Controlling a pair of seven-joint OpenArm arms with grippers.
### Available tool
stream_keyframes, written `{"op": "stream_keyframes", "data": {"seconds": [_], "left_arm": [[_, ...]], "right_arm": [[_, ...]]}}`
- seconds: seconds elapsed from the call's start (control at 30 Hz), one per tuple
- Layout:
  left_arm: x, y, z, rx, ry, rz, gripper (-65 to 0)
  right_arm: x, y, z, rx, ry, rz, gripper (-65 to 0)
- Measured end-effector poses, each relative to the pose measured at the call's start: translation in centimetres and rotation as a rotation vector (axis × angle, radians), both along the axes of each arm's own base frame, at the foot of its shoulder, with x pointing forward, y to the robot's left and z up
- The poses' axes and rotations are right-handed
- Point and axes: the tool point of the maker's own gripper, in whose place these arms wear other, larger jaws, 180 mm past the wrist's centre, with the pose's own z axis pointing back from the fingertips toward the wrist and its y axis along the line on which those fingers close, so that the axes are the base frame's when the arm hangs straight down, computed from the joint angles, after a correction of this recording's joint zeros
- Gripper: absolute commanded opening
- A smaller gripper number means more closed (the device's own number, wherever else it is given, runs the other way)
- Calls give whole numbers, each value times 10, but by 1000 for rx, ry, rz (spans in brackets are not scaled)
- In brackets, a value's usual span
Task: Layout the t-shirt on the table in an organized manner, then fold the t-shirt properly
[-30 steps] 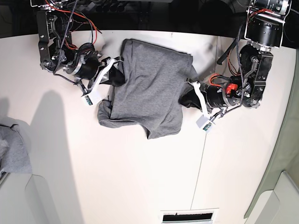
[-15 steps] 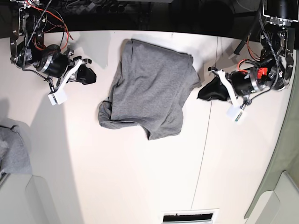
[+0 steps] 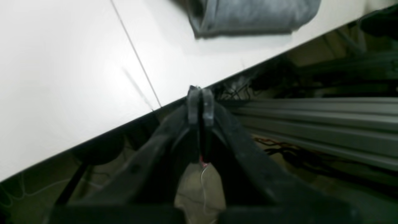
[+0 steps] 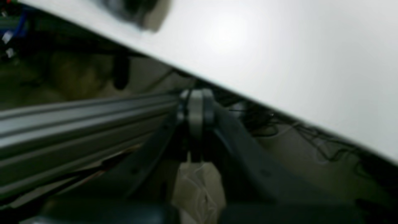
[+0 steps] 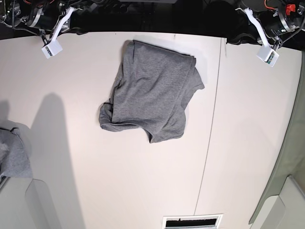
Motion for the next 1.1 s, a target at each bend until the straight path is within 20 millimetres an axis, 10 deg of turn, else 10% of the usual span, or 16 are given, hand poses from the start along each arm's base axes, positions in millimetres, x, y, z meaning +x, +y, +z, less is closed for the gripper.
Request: {"op": "stream_keyframes", "data": {"seconds": [0.3,0.7,0.83,1.1], "left_arm": [[-74,-10,-42,17,213,72,-650],[-212,-51,-159,103,669,-224,-650],[-219,-63,-188,136,700,-348,-650],[-159,-67,-224,253,619,-379,-650]], "right_arm": [[-94,-1,-16,-24,217,20,-650],[-172,21,-83,-76,436,209,-650],[-176,28,-107,-107,471,311,-650],[-153,23,-130,-199,451,456,-650]]}}
